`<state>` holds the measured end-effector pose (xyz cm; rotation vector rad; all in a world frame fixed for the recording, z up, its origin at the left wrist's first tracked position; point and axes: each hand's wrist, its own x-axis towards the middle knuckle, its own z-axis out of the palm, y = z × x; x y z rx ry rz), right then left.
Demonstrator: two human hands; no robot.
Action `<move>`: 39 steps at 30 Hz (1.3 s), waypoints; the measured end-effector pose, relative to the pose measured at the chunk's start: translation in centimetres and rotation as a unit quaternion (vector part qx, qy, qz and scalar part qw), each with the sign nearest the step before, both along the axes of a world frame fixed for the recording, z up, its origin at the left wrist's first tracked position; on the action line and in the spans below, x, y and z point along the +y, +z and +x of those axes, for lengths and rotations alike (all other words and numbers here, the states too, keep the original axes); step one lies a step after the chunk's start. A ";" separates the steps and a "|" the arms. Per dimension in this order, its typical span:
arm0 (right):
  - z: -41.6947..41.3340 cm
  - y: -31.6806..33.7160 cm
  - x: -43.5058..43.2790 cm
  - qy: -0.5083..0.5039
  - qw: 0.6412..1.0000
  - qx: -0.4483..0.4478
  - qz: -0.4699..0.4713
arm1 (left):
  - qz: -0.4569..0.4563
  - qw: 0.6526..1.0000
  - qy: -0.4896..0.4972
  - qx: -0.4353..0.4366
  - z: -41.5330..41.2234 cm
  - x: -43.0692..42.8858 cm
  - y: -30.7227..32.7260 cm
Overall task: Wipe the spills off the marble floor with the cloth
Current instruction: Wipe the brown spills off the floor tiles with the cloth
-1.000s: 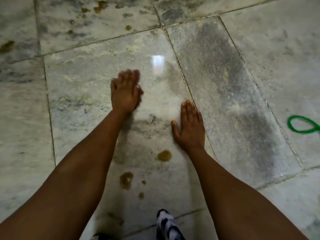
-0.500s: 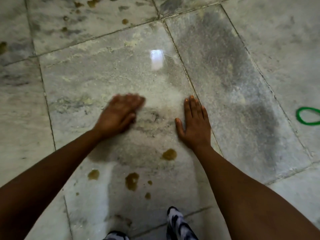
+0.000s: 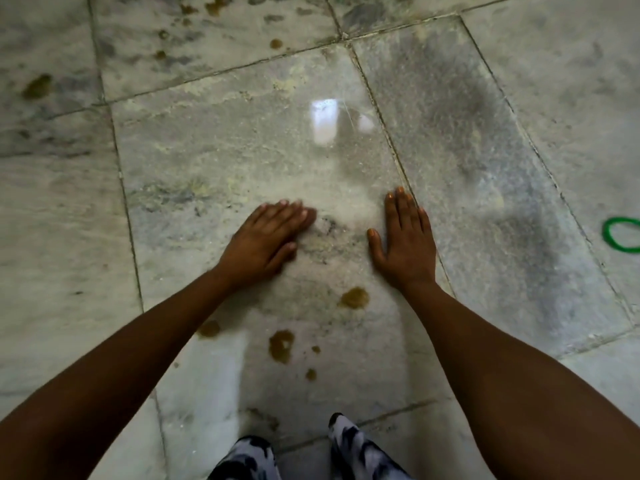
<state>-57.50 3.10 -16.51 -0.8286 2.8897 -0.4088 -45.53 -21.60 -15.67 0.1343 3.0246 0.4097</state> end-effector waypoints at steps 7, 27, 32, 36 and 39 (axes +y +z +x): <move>0.1 0.8 1.1 0.018 0.999 -0.042 0.014 | 0.040 0.958 0.284 0.021 -0.5 -5.1 -0.1; 6.5 -0.1 8.6 0.052 0.998 -0.013 0.023 | -0.026 0.989 -0.142 0.022 1.6 12.6 0.1; 6.5 0.1 8.5 0.050 0.998 -0.019 0.018 | -0.067 0.996 0.059 0.016 -2.1 8.8 0.4; 6.4 0.2 8.6 0.050 0.998 -0.018 0.022 | -0.021 0.995 0.095 0.010 -3.0 13.2 0.4; 6.4 0.1 8.5 0.050 0.998 -0.018 0.021 | 0.000 1.000 0.026 -0.001 0.6 15.8 0.1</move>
